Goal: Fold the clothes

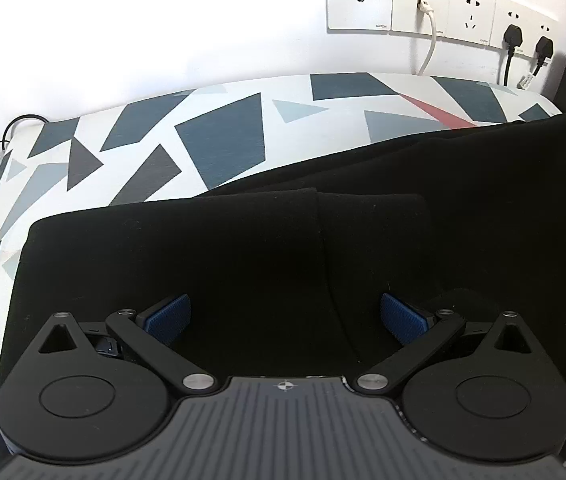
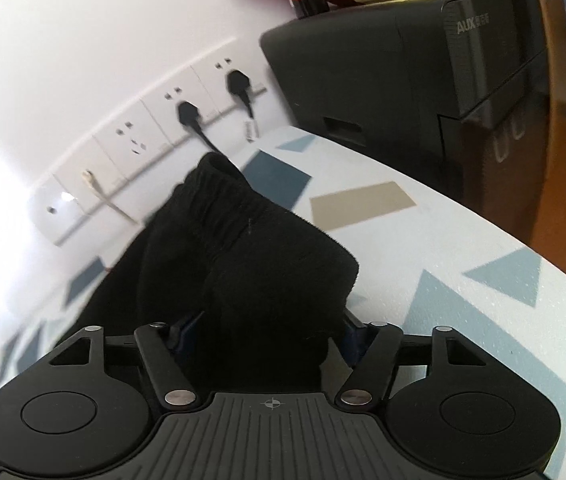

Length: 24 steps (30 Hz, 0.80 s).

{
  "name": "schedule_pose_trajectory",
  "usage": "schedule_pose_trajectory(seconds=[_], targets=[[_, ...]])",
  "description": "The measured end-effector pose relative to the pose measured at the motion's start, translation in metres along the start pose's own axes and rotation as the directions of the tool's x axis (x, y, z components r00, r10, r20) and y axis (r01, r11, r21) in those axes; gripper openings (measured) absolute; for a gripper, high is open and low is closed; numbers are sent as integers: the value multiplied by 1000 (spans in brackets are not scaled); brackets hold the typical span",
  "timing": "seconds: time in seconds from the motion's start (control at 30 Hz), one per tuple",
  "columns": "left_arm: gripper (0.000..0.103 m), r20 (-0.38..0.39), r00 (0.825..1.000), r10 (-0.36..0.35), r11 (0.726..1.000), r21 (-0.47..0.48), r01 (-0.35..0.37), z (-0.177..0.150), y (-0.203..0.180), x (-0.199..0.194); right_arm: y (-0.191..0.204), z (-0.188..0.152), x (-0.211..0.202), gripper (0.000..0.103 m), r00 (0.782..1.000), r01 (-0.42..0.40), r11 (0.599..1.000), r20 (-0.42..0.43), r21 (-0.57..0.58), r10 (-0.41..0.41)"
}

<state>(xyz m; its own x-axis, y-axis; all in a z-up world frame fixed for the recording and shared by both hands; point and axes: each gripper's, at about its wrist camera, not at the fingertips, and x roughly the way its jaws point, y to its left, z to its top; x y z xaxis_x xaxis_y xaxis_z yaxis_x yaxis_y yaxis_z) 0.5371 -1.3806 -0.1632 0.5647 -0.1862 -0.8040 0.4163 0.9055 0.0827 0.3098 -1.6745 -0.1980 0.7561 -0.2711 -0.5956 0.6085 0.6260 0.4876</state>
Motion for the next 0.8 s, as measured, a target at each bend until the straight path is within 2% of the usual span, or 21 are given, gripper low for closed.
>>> schedule_pose_trajectory(seconds=[0.07, 0.17, 0.23, 0.4, 0.43, 0.5, 0.57, 0.7, 0.73, 0.8], targets=[[103, -2, 1000, 4, 1000, -4, -4, 0, 0, 0, -6, 0, -2, 60, 1000, -30, 1000, -4, -2, 30], [103, -7, 1000, -2, 1000, -27, 2, 0, 2, 1, -15, -1, -2, 68, 998, -48, 999, -27, 22, 49], [103, -6, 1000, 1, 1000, -27, -1, 0, 2, 1, -21, -1, -3, 82, 999, -29, 998, -33, 47, 30], [103, -3, 1000, 16, 1000, -15, -16, 0, -1, 0, -25, -9, -1, 86, 999, -36, 998, -28, 46, 37], [103, -2, 1000, 19, 1000, -12, -19, 0, -2, -1, -25, -11, 1, 84, 999, -40, 998, -23, 38, 41], [103, 8, 999, 36, 999, 5, -36, -1, -6, -2, -19, -11, 7, 72, 996, -79, 996, -44, 38, 80], [103, 20, 998, 59, 998, 21, -59, -1, -10, -3, -15, -7, 14, 72, 992, -105, 991, -59, 77, 110], [103, 25, 995, 94, 995, 20, -95, 0, -14, -4, -33, 5, 28, 41, 981, -170, 958, -56, 230, 187], [103, 22, 995, 98, 995, 21, -98, 1, -15, -4, -33, 5, 28, 36, 983, -167, 964, -46, 207, 180], [103, 16, 994, 109, 994, 21, -109, 2, -17, -4, -23, 2, 21, 32, 988, -154, 984, -8, 85, 155]])
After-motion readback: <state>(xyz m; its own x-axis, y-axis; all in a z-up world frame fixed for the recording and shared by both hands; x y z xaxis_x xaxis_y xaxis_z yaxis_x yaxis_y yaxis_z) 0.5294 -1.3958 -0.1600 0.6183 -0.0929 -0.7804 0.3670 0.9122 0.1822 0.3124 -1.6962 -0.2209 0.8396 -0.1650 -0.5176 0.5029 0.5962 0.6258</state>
